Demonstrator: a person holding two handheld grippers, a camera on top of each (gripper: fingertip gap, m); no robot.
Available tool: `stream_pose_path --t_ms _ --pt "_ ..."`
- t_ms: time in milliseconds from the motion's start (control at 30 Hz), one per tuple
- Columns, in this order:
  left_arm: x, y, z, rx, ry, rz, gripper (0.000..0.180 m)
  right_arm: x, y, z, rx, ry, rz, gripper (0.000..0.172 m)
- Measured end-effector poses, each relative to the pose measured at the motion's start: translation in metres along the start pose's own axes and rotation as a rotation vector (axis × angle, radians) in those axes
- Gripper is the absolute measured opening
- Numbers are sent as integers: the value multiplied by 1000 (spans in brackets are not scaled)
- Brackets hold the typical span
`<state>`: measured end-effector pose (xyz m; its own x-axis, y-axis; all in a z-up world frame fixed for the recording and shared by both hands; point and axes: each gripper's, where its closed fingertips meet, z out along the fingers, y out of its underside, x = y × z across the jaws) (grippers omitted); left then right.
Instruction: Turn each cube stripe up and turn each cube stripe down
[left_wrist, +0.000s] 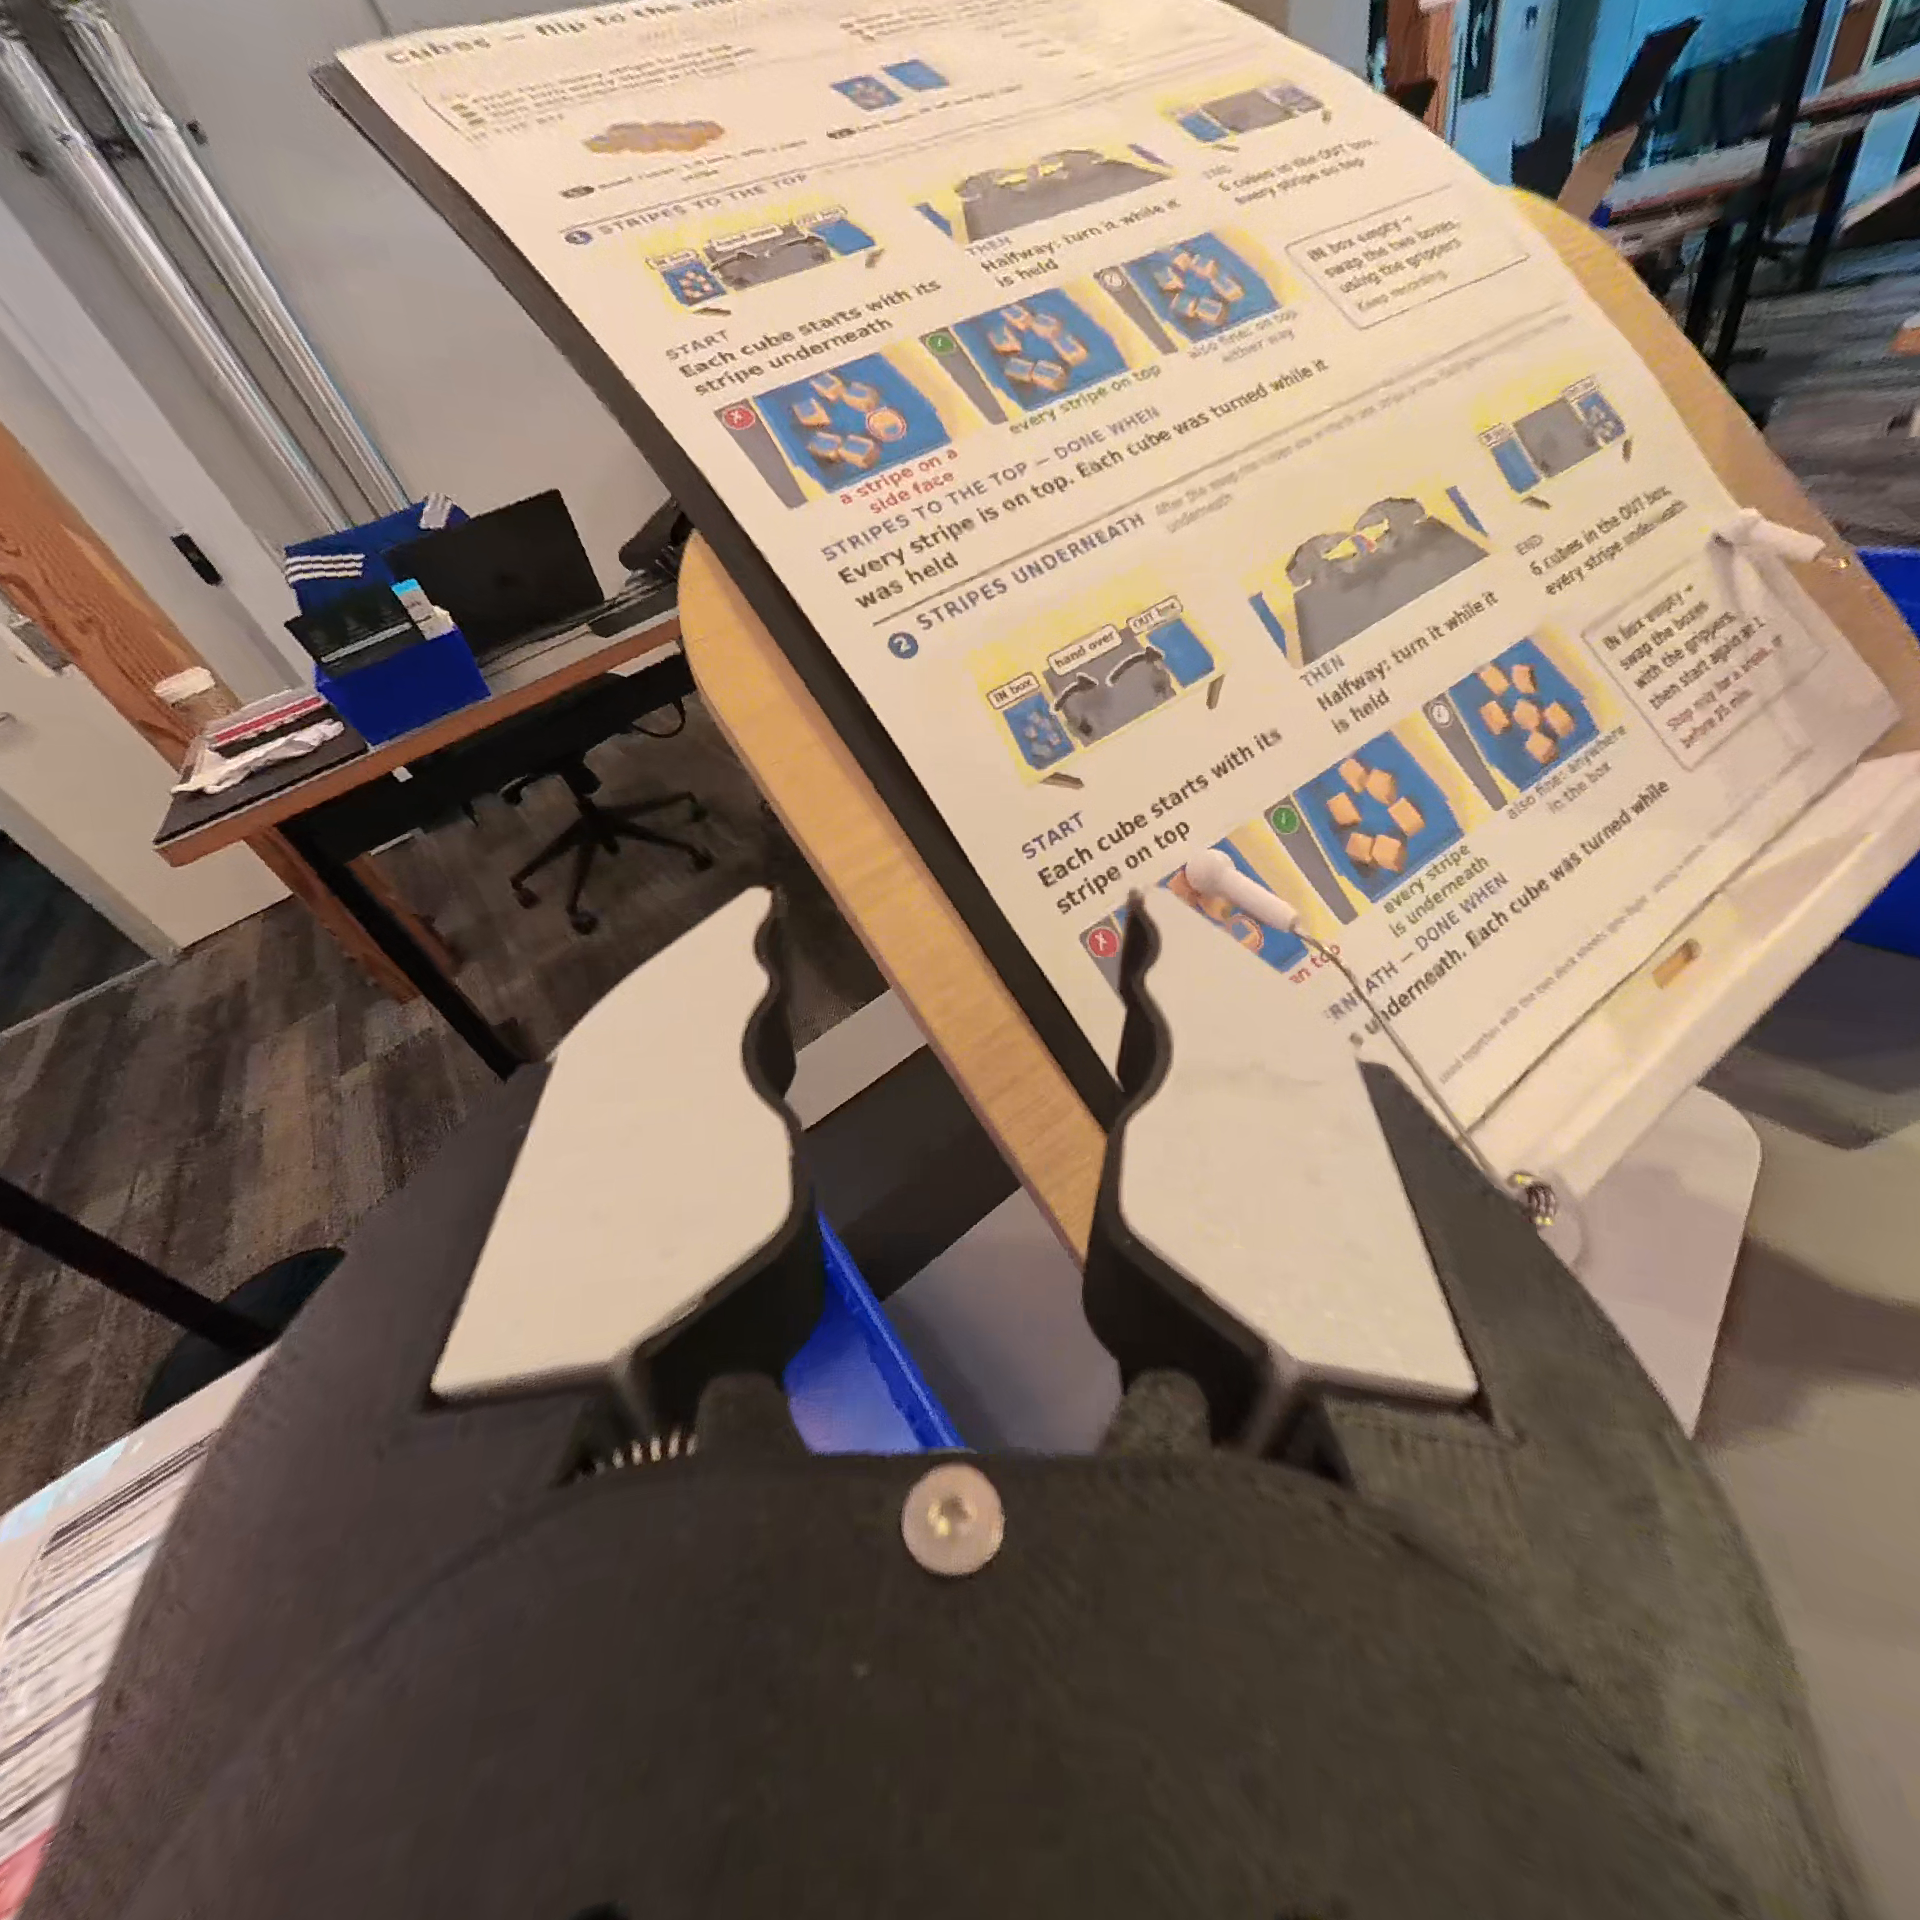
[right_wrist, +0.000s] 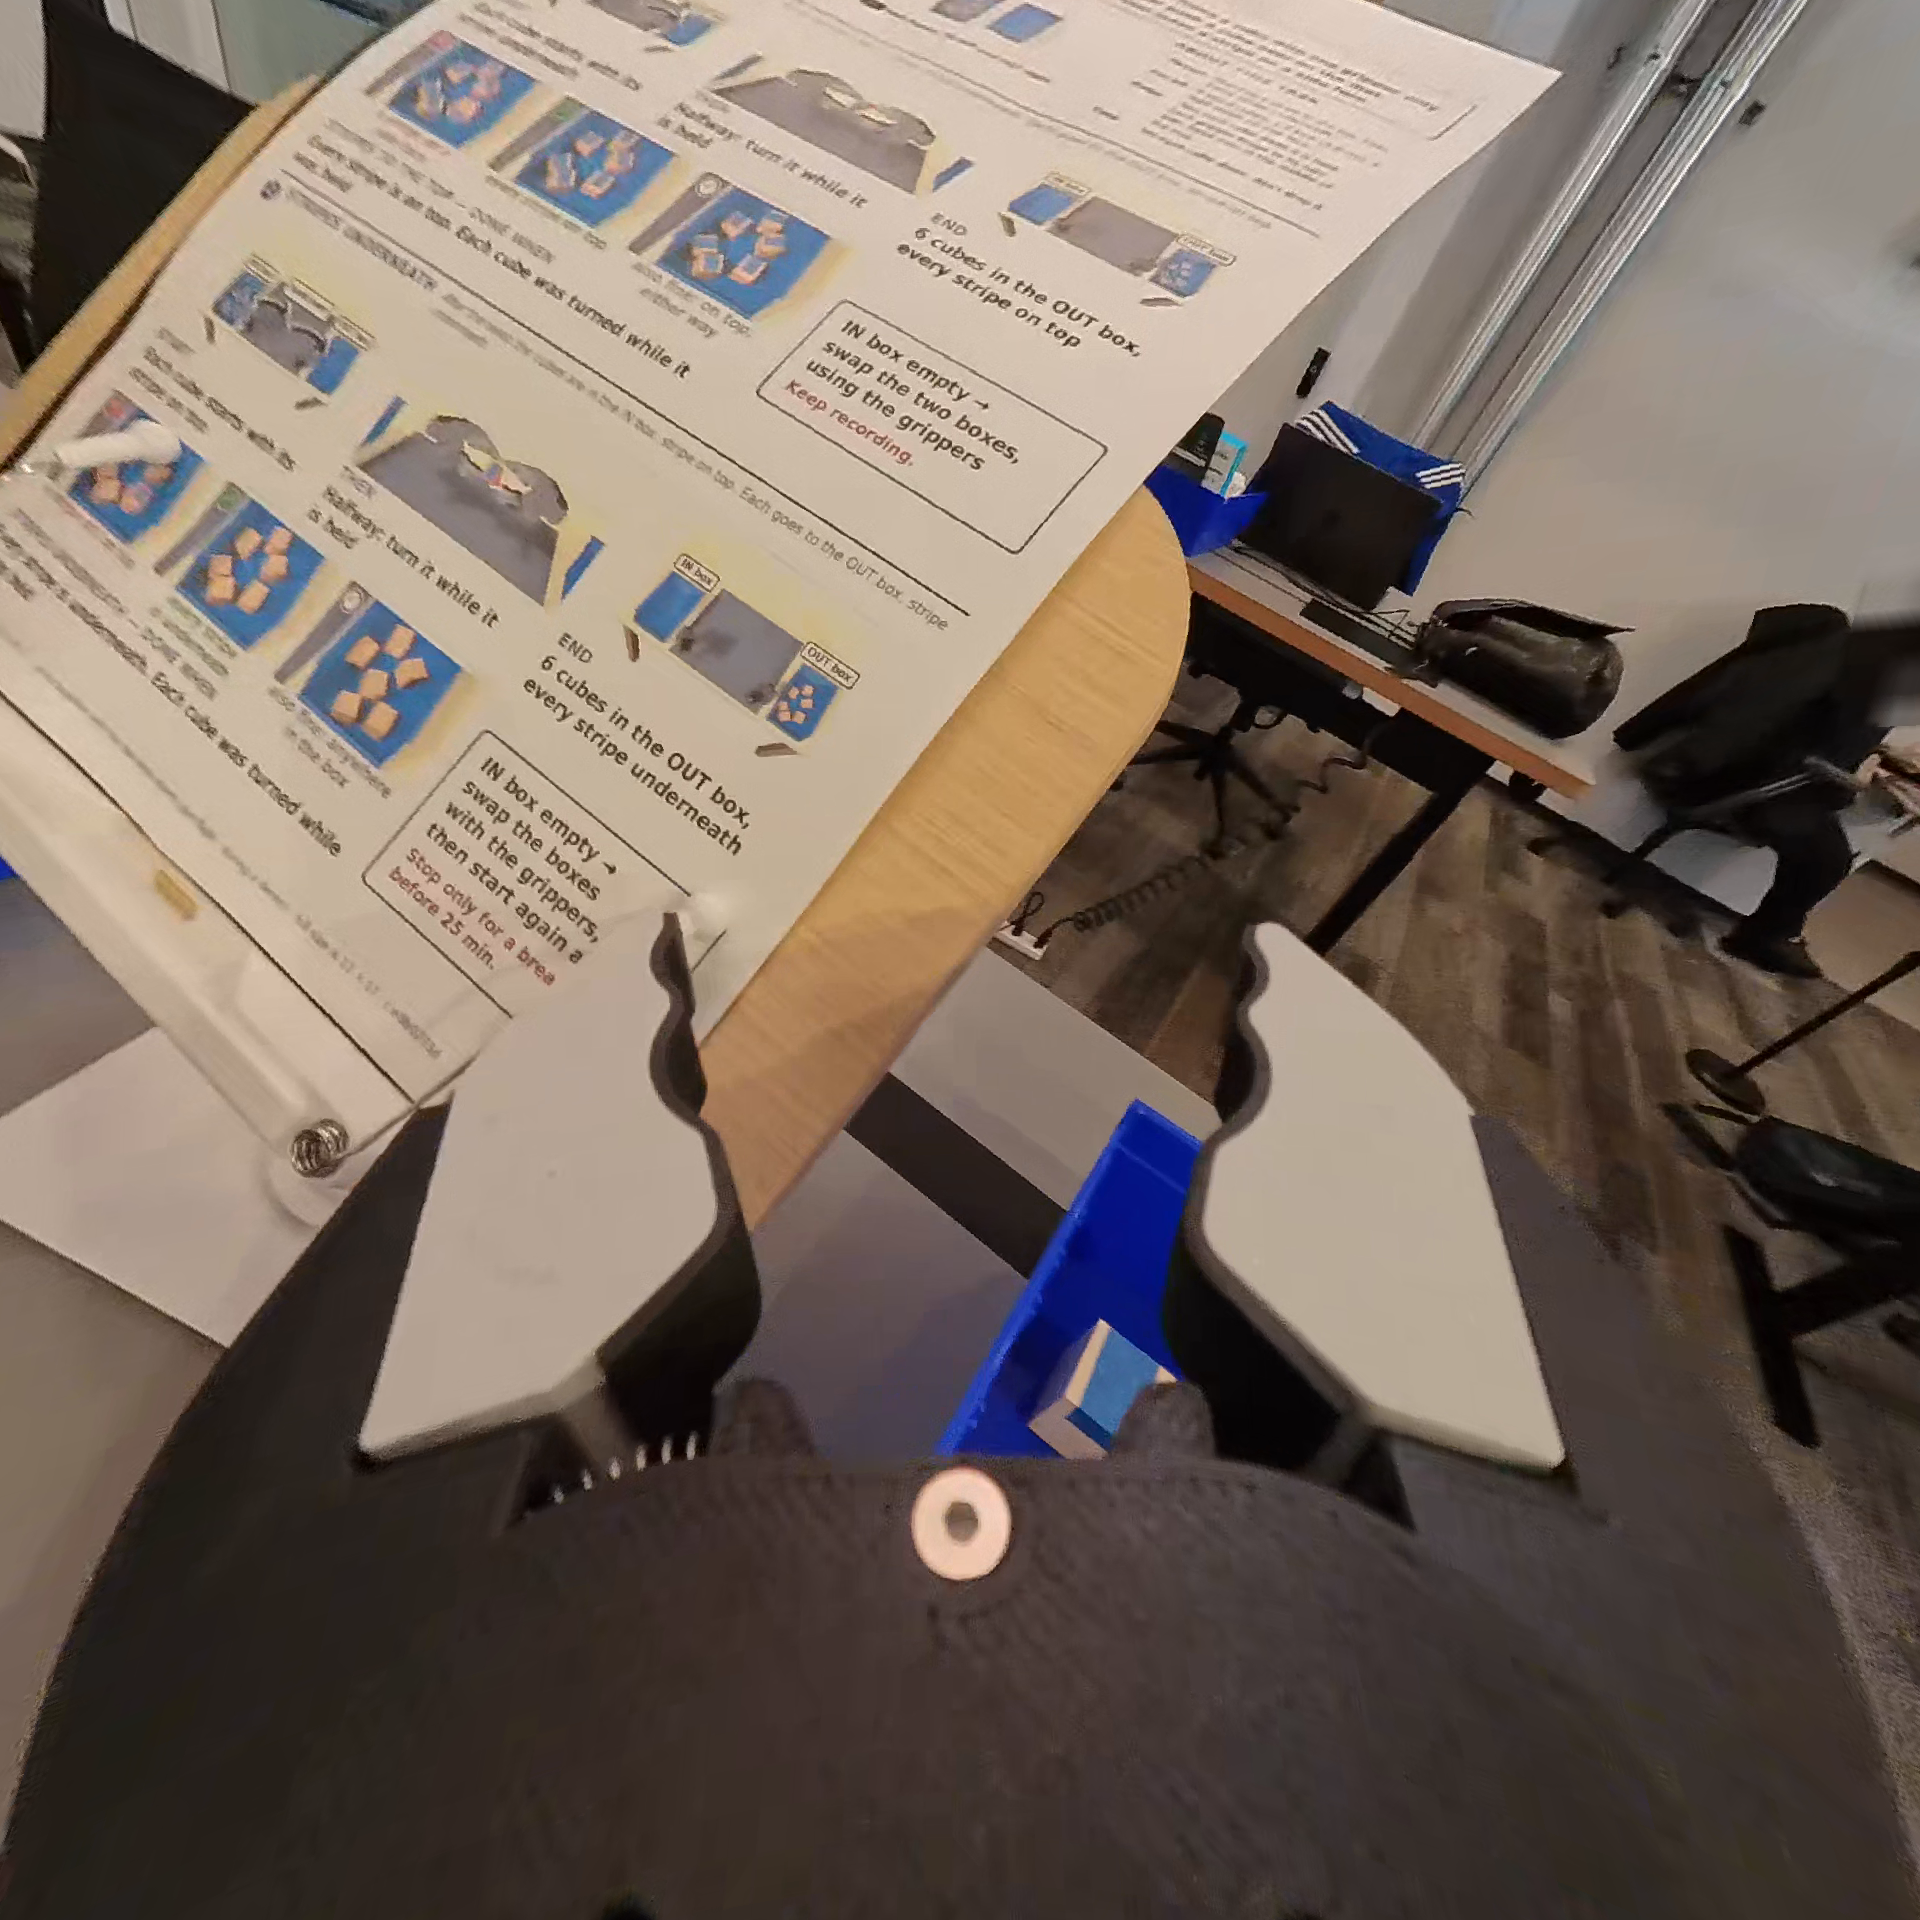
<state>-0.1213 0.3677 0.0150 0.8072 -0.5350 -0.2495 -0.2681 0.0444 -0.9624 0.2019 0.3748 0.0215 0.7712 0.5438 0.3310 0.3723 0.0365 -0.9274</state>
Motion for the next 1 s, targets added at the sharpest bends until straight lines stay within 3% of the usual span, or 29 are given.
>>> stream_pose_path --t_ms 33,233,467,733,867,1000 --pt "-1 -1 1 21 -15 -16 58 0 0 1 9 -3 20 100" --pt "9 1 11 59 0 -58 47 -21 -5 14 103 -114 233 97" --pt "15 6 20 22 -37 -99 40 -42 9 34 57 -74 136 106" --pt "24 2 24 100 67 -199 32 -39 7 31 9 2 127 106" --pt "19 -5 21 261 141 -248 31 -41 8 30 -15 -4 113 112" --pt "34 -7 19 278 293 -268 13 -40 8 30 -9 6 118 111"
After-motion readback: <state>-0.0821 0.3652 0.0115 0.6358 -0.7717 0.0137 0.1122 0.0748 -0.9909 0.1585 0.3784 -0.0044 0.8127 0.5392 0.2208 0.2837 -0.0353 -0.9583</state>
